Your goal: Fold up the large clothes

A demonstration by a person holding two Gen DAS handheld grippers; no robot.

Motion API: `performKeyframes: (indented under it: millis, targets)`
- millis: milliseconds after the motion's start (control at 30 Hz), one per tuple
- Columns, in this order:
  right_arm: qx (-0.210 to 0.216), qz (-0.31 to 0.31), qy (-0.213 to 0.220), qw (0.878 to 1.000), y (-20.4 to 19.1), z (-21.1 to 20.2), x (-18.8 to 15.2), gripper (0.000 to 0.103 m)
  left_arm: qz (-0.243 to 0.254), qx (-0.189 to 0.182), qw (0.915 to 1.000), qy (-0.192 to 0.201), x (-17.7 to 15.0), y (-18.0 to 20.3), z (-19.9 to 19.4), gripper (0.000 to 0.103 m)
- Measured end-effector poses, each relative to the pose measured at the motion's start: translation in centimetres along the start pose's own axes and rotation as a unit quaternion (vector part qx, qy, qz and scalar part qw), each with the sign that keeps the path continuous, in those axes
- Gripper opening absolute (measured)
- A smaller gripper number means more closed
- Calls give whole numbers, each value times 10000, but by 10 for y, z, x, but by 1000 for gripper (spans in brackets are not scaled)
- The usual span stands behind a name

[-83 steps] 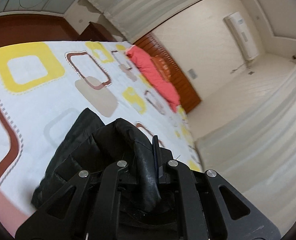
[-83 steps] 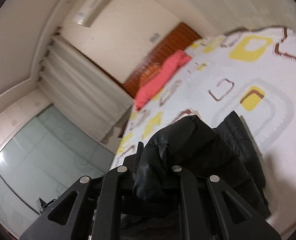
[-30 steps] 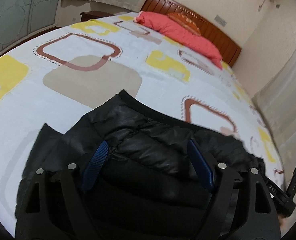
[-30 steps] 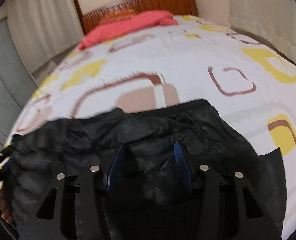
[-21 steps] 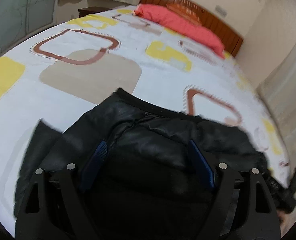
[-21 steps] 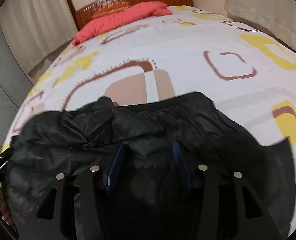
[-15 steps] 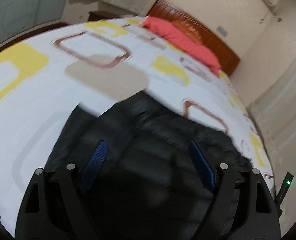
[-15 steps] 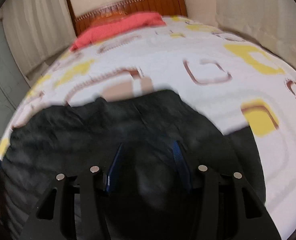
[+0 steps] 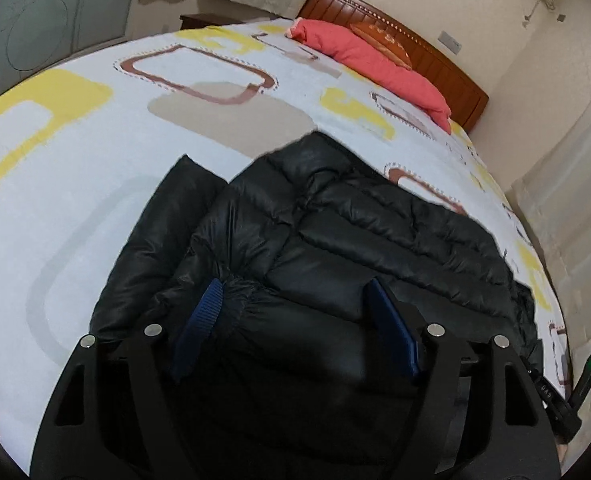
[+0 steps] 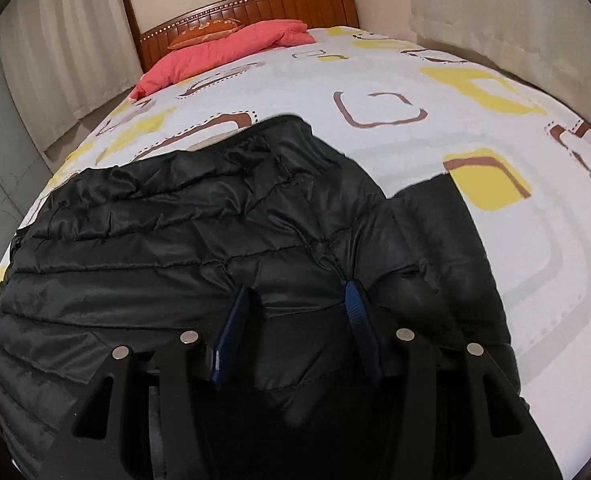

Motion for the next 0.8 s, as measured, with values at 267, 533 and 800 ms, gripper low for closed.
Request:
performKeyframes:
  millis: [267,533,800]
  targets:
    - [141,701,445,9964,41,-87,-32,64,-726,-392,9955,464,-29,-43,-97,82]
    - [488,2022,206,9779,102,-120,-102,71,-2344,-559,9702,245,-112,-100,-134,92]
    - [1146,2864,110,9512,100,-87,-117,75,-2911,-921,9519,246,-118,-93,-97,93]
Point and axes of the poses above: each gripper's, at about its wrist camera, not at the fingertips, and z roughly the way its jaws point, y to its right, x to its top, the point moved 4 cm from there along z, roughly the way its jaws point, and after that the axes turned 1 degree about -y, right-handed, at the moved point
